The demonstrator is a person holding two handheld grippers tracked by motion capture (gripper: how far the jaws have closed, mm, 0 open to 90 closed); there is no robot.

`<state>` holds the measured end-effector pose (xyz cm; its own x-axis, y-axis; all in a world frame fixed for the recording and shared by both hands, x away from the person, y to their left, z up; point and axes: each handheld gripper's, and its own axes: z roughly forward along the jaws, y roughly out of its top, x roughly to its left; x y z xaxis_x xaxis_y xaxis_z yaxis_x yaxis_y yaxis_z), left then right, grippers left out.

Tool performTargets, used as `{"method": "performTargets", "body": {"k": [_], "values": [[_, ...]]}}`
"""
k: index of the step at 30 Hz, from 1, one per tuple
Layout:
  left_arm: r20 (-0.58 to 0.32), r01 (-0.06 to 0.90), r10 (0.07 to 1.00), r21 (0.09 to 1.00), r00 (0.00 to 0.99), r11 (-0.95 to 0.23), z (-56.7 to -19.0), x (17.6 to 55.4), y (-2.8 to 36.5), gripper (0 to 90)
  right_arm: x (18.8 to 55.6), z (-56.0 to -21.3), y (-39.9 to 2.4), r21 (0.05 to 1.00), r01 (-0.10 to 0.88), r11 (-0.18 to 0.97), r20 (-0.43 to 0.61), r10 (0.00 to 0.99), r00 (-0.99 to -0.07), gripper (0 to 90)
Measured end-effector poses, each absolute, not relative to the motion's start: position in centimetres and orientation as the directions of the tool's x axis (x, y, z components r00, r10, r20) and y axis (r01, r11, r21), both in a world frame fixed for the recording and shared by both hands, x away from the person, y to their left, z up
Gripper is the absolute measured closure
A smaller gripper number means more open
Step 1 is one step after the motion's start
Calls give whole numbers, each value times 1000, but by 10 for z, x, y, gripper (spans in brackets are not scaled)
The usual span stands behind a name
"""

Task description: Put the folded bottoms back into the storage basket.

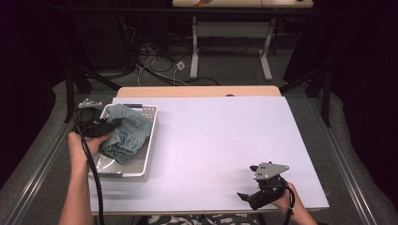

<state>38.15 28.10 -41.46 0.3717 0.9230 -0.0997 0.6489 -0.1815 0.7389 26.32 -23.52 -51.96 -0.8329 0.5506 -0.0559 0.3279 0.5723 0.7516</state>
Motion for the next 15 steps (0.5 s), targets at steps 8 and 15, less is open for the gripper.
{"method": "performTargets", "body": {"k": [8, 15], "values": [[-122, 691, 925, 701, 360, -177, -433, 391, 289, 710, 263, -520, -236, 751, 331, 571, -55, 554, -831, 4], [-137, 702, 928, 694, 346, -159, -438, 393, 298, 709, 263, -520, -236, 751, 329, 572, -56, 552, -832, 4]]}}
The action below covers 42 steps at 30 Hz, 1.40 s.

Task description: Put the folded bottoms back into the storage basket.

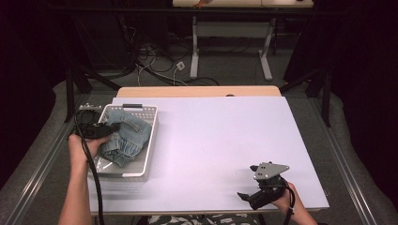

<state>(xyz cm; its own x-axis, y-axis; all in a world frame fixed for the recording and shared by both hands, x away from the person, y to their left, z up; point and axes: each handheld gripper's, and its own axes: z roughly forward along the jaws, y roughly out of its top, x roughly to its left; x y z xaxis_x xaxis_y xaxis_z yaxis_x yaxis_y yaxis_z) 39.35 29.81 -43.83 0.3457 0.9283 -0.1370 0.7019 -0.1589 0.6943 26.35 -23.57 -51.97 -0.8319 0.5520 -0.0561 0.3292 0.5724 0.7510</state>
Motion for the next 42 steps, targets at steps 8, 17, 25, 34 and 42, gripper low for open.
{"method": "performTargets", "body": {"k": [8, 17, 25, 34, 42], "values": [[-131, 729, 936, 665, 328, -162, -448, 398, 303, 704, 263, -520, -235, 749, 329, 575, -56, 550, -833, 4], [-114, 741, 947, 653, 299, -155, -455, 401, 306, 696, 263, -520, -235, 750, 328, 574, -58, 551, -832, 4], [-104, 752, 952, 640, 288, -157, -461, 405, 306, 695, 264, -520, -234, 757, 328, 565, -54, 554, -831, 4], [-83, 763, 957, 625, 277, -166, -464, 407, 304, 692, 264, -519, -235, 764, 321, 560, -61, 558, -828, 5], [-60, 774, 963, 608, 264, -175, -466, 409, 303, 685, 261, -517, -236, 769, 319, 553, -66, 566, -822, 6]]}}
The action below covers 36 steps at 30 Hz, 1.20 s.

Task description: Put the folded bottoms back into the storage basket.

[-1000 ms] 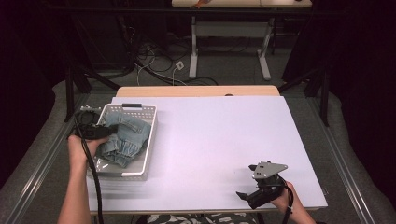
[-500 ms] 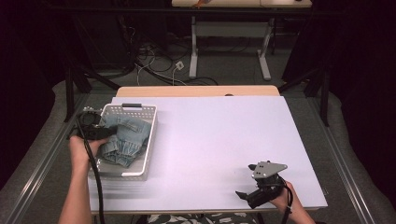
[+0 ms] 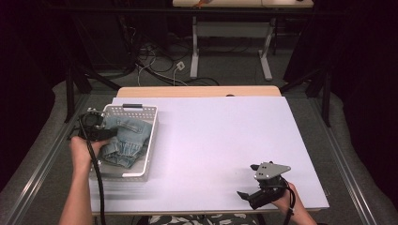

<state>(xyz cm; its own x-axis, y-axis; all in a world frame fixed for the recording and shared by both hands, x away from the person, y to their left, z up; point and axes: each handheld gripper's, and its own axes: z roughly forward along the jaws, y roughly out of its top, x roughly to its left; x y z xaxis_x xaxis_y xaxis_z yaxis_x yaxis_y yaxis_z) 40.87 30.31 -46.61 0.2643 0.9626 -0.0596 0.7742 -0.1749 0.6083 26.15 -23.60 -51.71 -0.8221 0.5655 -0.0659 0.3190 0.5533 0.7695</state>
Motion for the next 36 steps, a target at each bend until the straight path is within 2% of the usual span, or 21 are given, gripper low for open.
{"method": "performTargets", "body": {"k": [28, 36], "values": [[-38, 783, 970, 599, 239, -169, -474, 412, 302, 681, 259, -515, -237, 778, 316, 542, -72, 577, -814, 8], [23, 795, 971, 570, 240, -210, -481, 415, 298, 669, 260, -516, -235, 772, 313, 553, -73, 567, -821, 8]]}}
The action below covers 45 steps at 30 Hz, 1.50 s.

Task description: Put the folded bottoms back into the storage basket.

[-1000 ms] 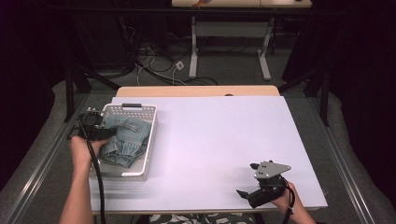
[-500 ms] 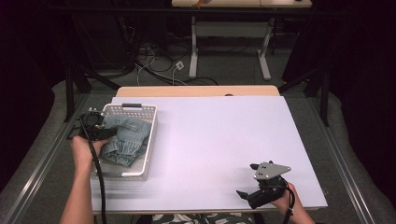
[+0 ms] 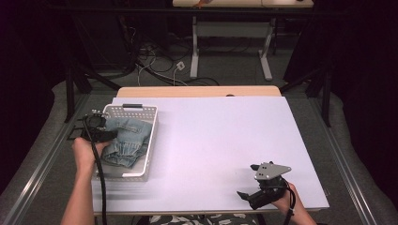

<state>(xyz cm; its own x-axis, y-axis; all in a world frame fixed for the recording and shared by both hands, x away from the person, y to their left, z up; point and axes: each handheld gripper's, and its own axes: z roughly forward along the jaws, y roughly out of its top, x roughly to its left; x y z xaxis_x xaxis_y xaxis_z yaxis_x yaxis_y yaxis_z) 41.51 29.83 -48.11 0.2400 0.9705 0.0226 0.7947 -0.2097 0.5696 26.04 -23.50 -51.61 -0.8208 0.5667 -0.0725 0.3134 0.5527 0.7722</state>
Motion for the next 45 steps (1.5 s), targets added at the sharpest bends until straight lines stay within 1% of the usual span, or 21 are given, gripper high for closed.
{"method": "performTargets", "body": {"k": [14, 20, 32, 38, 41, 42, 45], "values": [[53, 814, 970, 534, 238, -229, -491, 420, 297, 647, 261, -517, -235, 766, 315, 560, -74, 564, -823, 10], [105, 828, 964, 495, 243, -263, -498, 425, 291, 630, 261, -517, -234, 766, 313, 562, -74, 561, -824, 10], [107, 838, 964, 476, 245, -266, -506, 428, 290, 623, 261, -518, -234, 761, 315, 567, -76, 560, -825, 10], [92, 843, 966, 474, 241, -256, -509, 429, 291, 605, 261, -518, -233, 760, 315, 569, -76, 560, -825, 10], [86, 842, 968, 479, 234, -246, -509, 428, 293, 568, 261, -518, -233, 760, 315, 568, -77, 560, -825, 10], [76, 845, 971, 480, 227, -235, -509, 428, 293, 542, 261, -518, -234, 760, 316, 568, -76, 561, -824, 10], [53, 850, 975, 481, 216, -214, -508, 428, 293, 423, 261, -518, -234, 760, 318, 568, -76, 562, -824, 10]]}}
